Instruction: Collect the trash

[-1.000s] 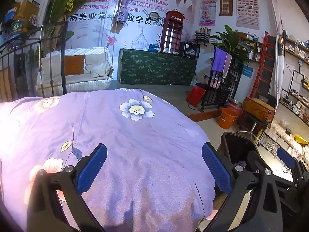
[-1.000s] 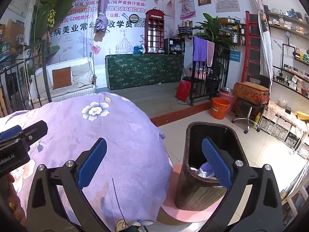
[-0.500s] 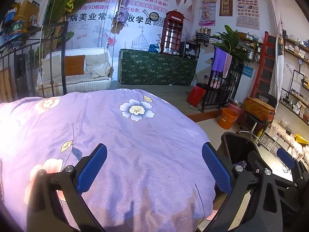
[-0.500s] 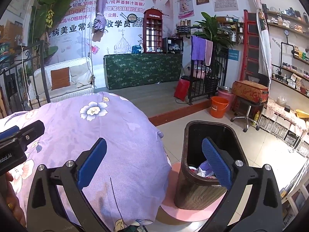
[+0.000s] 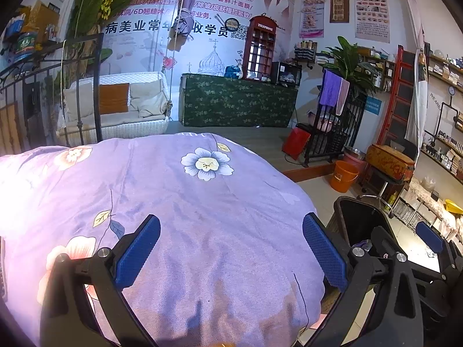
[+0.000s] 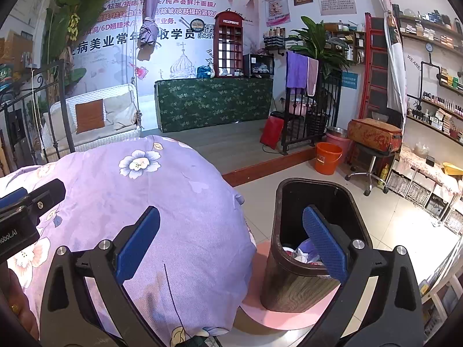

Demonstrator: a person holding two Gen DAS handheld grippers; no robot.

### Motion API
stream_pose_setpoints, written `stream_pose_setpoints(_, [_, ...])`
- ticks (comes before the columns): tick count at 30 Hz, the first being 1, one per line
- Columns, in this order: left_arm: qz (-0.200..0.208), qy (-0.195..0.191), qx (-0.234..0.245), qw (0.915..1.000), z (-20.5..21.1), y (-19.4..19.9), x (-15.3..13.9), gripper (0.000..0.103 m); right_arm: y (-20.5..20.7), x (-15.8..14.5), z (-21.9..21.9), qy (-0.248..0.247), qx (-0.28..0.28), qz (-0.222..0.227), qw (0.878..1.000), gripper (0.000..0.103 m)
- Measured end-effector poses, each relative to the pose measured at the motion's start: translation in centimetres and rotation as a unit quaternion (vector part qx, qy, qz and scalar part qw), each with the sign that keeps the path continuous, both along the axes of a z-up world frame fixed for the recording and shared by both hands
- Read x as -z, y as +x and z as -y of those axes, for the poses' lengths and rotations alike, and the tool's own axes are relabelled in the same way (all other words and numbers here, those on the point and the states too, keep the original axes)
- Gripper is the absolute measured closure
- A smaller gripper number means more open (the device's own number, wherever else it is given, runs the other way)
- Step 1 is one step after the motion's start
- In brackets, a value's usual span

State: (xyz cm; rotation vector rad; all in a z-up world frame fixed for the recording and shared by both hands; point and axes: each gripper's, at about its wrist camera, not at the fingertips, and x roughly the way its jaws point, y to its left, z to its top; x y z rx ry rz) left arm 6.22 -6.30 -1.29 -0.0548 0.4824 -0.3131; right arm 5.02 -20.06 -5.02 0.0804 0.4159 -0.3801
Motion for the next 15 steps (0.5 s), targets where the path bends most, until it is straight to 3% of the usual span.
stream_pose_setpoints(15, [-0.012, 0.0, -0.001, 0.9999, -0.11, 0.31, 0.0, 0.006, -0.02, 0.33, 0.08, 0.004, 0.002, -0.003, 1.0, 0.006])
